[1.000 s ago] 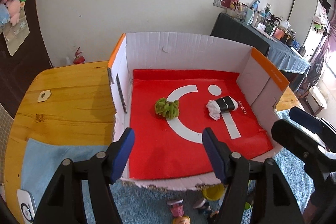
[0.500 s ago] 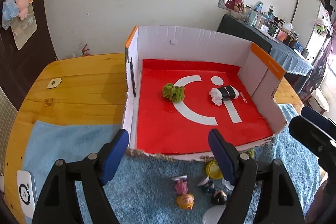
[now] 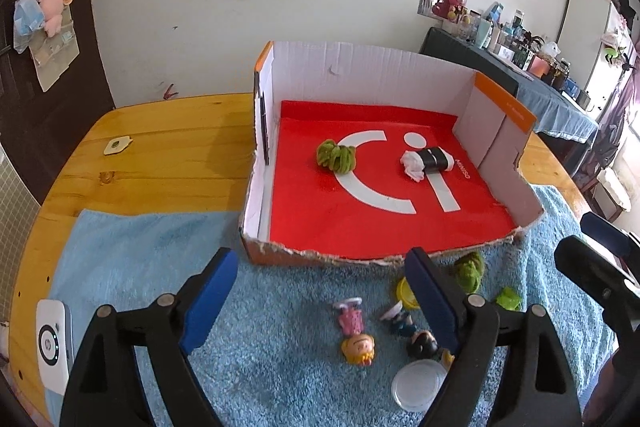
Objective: Organize objects
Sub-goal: 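Withdraw both open tools from the box back over the towel, then grasp the green banded roll with the right tool while the left tool grasps the pink doll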
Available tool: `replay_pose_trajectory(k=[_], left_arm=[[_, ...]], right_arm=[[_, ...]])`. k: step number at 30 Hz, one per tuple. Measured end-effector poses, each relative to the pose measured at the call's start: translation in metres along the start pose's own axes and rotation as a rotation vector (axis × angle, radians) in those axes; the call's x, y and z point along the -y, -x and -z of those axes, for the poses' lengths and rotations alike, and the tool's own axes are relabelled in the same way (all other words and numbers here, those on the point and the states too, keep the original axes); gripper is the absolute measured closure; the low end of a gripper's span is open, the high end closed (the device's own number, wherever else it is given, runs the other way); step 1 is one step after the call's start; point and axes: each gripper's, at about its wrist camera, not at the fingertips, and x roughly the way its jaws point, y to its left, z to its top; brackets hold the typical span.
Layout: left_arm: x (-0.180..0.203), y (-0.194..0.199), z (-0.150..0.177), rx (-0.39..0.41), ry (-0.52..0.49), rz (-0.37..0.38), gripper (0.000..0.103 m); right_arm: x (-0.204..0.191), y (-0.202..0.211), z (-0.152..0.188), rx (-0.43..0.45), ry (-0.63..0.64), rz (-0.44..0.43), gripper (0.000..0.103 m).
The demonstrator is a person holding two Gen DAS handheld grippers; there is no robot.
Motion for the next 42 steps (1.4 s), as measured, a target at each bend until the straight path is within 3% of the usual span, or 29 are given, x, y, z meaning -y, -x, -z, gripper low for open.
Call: replay_pose_trajectory(k=[26, 42], left_arm=[[0.004, -0.005, 0.044, -0.056, 0.018, -0.004, 0.013], [-0.001, -0.017, 0.052, -0.073, 0.022, -0.009, 0.013]], right_arm=[[0.010, -0.006, 0.051, -0.081, -0.004, 0.013, 0.006], [0.004, -0.029, 0.066, -0.144, 0.079, 0.065, 0.007]])
